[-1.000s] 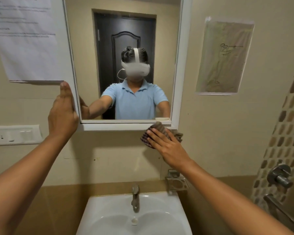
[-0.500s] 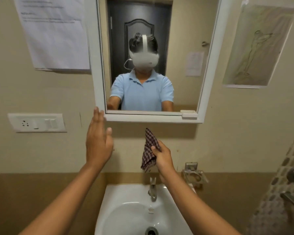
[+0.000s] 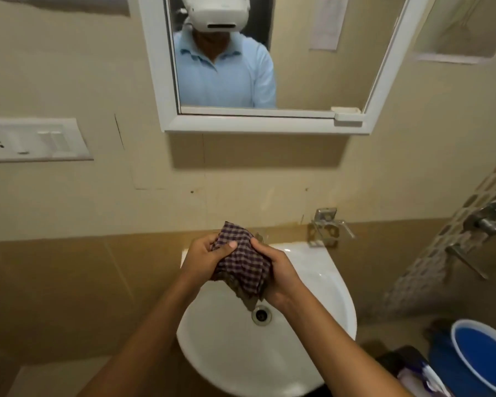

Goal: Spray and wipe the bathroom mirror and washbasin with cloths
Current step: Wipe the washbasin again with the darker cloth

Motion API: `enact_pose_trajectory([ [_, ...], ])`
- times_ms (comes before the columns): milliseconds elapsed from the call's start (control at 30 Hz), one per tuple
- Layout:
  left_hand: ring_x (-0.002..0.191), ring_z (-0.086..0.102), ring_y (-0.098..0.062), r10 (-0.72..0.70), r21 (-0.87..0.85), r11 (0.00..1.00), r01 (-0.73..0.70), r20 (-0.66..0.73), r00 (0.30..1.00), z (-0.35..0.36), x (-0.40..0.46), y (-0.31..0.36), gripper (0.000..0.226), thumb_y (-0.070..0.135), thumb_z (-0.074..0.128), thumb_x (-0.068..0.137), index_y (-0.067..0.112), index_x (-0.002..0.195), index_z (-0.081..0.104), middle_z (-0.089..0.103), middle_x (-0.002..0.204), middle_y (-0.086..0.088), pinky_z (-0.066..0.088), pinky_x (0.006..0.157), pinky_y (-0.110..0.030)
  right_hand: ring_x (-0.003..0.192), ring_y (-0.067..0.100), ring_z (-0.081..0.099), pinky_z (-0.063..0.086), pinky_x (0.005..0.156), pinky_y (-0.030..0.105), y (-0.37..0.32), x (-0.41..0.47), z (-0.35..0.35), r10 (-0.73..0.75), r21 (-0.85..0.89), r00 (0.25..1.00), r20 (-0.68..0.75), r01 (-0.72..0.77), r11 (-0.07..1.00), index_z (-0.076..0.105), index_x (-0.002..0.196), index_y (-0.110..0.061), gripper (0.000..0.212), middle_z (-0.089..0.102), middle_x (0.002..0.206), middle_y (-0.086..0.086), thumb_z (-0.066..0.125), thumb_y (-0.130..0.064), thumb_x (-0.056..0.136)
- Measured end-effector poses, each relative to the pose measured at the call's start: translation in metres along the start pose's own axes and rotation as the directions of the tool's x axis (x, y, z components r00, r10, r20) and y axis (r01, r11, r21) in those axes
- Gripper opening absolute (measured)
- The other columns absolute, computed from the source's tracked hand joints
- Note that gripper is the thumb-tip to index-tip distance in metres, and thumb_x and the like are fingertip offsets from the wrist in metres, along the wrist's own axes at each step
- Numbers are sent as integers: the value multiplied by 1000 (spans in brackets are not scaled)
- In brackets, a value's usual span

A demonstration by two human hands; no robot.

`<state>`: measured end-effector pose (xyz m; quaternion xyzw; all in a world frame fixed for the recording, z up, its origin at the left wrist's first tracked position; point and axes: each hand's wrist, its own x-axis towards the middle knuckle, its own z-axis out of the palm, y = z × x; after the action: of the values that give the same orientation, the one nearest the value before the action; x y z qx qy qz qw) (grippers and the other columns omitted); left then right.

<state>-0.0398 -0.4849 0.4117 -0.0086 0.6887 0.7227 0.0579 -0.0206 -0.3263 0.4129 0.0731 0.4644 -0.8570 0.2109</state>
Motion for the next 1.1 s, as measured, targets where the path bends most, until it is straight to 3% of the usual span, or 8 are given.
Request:
enact_pose_trajectory([
  [167,93,71,-25,-26,142,989,30,-32,999,-7,-1,-27,11,23,67,91,15,97,73,77,94,-1,58,85,-45,102,30,71,58,90,45,19,1,-20,-33,-347,983,-183,-33,937,66,119,-7,42,75,110,11,80,-18,81],
  [367,103,70,-36,-392,-3,907,421,362,846,-1,-12,-54,38,27,73,84,9,117,67,73,111,-16,54,94,-52,101,31,71,59,83,38,40,0,-53,-71,-433,964,-256,-48,900,66,111,0,39,74,107,15,82,-4,76],
  [433,104,70,-36,-441,4,881,472,366,820,5,-9,-66,35,27,69,88,10,118,67,73,112,-17,53,94,-52,97,28,72,58,78,34,42,4,-61,-65,-462,961,-271,-70,884,67,106,-2,35,74,103,13,83,-5,75],
  [633,101,71,-30,-461,2,880,475,247,852,28,3,-88,26,23,57,98,10,119,66,74,110,-12,56,93,-47,79,15,70,52,53,20,47,22,-94,-78,-578,953,-294,-112,808,66,103,-8,31,73,94,4,83,-11,77],
  [800,98,72,-32,-484,-131,866,483,29,875,42,14,-103,23,16,56,99,6,116,66,74,109,-16,58,87,-48,90,27,73,61,78,43,50,47,-130,-15,-601,964,-265,-153,785,66,105,-6,29,74,98,10,80,-16,82],
  [933,95,72,-37,-441,-259,890,374,-288,850,45,34,-109,21,12,49,101,4,110,66,73,104,-20,58,82,-54,76,22,71,59,74,35,42,65,-157,18,-641,969,-247,-177,746,66,99,-9,15,73,97,14,73,-8,86],
  [1033,102,68,-37,-197,15,969,245,-546,814,42,56,-112,18,19,51,99,17,106,68,73,104,-10,57,84,-57,70,18,69,54,68,31,32,73,-174,2,-699,974,-226,-164,696,67,98,-7,10,74,92,9,67,-9,88],
  [1100,105,67,-30,16,325,925,198,-554,832,44,72,-114,30,17,48,94,23,118,65,72,111,-4,55,89,-52,69,17,68,52,66,31,28,78,-185,-12,-737,977,-211,-151,658,67,98,-6,11,74,87,5,66,-11,88],
])
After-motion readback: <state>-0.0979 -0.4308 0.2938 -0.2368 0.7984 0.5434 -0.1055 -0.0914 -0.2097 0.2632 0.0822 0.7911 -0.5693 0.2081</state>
